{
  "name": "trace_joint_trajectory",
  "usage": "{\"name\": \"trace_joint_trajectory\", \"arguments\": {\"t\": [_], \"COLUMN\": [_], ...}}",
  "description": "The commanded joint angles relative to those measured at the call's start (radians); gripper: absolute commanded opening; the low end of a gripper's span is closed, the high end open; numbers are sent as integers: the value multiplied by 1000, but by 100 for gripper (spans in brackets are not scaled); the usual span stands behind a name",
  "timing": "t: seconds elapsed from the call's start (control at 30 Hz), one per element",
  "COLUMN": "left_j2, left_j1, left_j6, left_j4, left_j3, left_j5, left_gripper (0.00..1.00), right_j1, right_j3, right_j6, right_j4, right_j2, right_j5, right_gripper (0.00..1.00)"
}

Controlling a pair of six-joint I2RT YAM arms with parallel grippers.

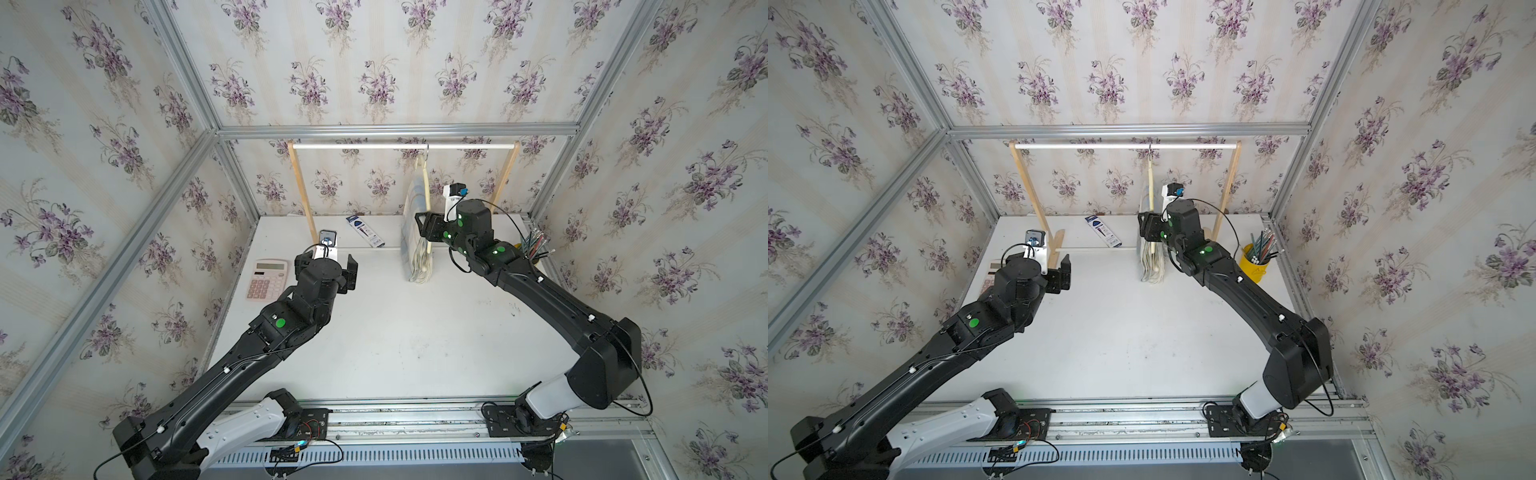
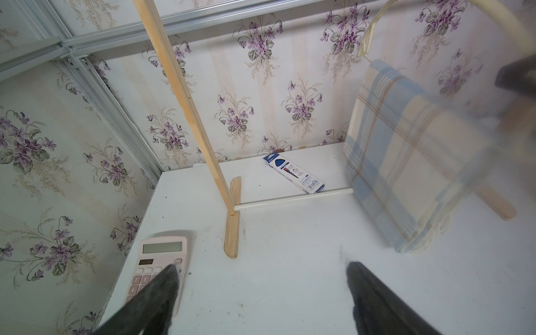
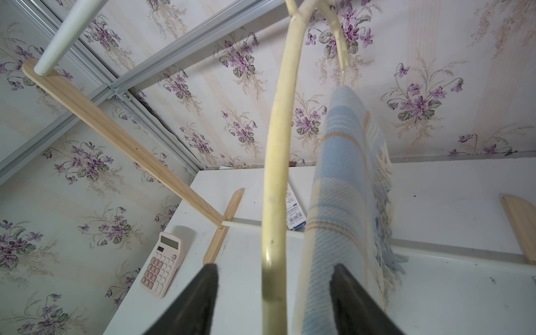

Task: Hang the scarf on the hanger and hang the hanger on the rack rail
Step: Place the hanger at the clothesline, then reset both arms

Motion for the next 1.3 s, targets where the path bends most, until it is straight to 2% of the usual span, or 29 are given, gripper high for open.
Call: {"name": "trace_joint_trajectory", "arguments": {"t": [0.0, 0.2, 0.33, 0.4, 0.5, 0.57, 0.63, 0.7, 0.8, 0.97, 1.1, 1.27], "left_j2": [1, -31, -75, -99, -153, -195, -236, -278, -298, -218, -82, 233], "left_j1": [0, 0, 1, 2, 15, 41, 87, 152, 254, 422, 521, 582], "left_j6": [-19, 6, 50, 78, 176, 266, 303, 293, 272, 201, 133, 184], "left_j4": [-14, -30, -31, -8, 135, 316, 471, 573, 739, 846, 977, 1277], "left_j3": [10, 15, 16, -15, -141, -271, -395, -505, -661, -794, -825, -799], "left_j5": [-2, -16, -64, -125, -240, -285, -261, -183, -82, 64, 215, 245], "left_gripper": [92, 92, 92, 92, 92, 92, 92, 92, 92, 92, 92, 92], "right_j1": [4, 20, 46, 48, 49, 49, 48, 45, 11, -134, -230, -352], "right_j3": [-27, -109, -238, -336, -542, -701, -874, -1034, -1183, -1274, -1321, -1357], "right_j6": [-8, -48, -82, -96, -134, -178, -261, -363, -445, -479, -477, -436], "right_j4": [21, -28, -68, -78, -54, 28, 185, 410, 684, 1010, 1249, 1522], "right_j2": [-40, -175, -348, -447, -605, -707, -793, -842, -808, -563, -388, -235], "right_j5": [-10, -1, 22, 62, 219, 375, 522, 633, 697, 614, 510, 357], "right_gripper": [100, 100, 100, 100, 100, 100, 100, 100, 100, 100, 100, 100]}}
